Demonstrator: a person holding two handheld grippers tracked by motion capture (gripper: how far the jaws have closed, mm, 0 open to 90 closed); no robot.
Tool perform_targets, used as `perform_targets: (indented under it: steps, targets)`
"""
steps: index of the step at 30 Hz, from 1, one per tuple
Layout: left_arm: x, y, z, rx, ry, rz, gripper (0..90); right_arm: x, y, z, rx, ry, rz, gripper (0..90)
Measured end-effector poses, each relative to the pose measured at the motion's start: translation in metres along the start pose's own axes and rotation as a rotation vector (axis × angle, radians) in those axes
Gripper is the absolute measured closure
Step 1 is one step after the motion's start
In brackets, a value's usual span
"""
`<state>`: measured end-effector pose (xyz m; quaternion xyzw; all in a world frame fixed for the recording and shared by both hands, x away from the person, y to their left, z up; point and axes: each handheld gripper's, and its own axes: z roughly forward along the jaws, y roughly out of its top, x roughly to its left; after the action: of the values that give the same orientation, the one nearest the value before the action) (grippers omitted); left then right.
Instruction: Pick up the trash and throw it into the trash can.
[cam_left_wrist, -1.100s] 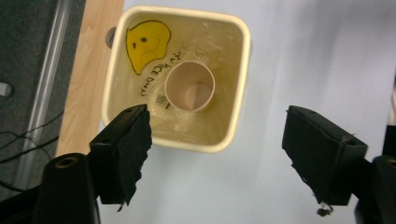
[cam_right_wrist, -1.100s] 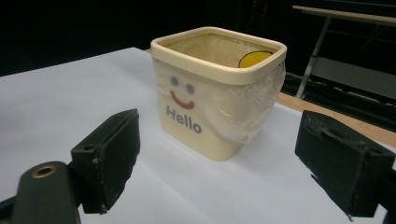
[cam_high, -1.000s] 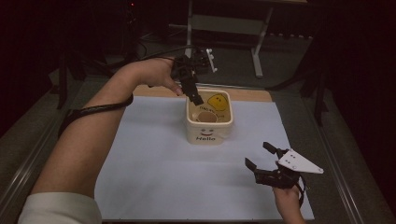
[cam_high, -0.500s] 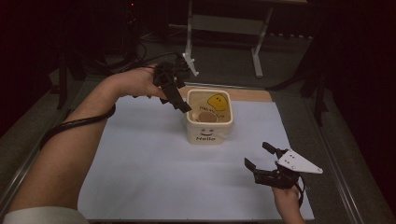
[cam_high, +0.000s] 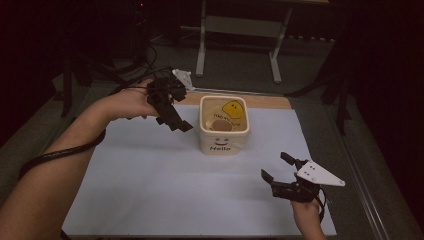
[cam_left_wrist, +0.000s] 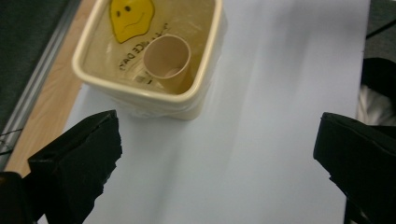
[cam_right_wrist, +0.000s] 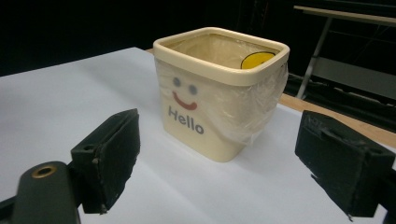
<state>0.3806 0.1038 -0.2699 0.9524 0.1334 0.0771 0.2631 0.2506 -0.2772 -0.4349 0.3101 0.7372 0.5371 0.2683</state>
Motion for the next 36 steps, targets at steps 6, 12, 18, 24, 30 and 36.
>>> perform_targets:
  steps: [6, 12, 18, 24, 30, 36]
  targets:
    - [-0.007, -0.019, -0.004, -0.032, -0.013, -0.018, 1.7, 0.000, 0.000, 0.000, 0.003, 0.000, 0.001, 14.0]
    - [-0.014, -0.037, -0.008, -0.064, -0.021, -0.038, 1.7, 0.000, 0.000, 0.001, 0.005, 0.001, 0.002, 14.0]
    - [-0.028, -0.057, -0.012, -0.104, -0.040, -0.044, 1.7, 0.001, 0.000, 0.002, 0.008, 0.003, 0.000, 14.0]
    - [-0.037, -0.074, -0.014, -0.134, -0.035, -0.054, 1.7, 0.001, -0.001, 0.003, 0.008, 0.006, 0.000, 14.0]
    - [-0.047, -0.093, -0.012, -0.148, -0.035, -0.067, 1.7, 0.002, 0.000, 0.003, 0.009, 0.006, 0.002, 14.0]
    - [-0.056, -0.114, -0.005, -0.196, -0.045, -0.072, 1.7, 0.002, -0.001, 0.004, 0.012, 0.007, 0.003, 14.0]
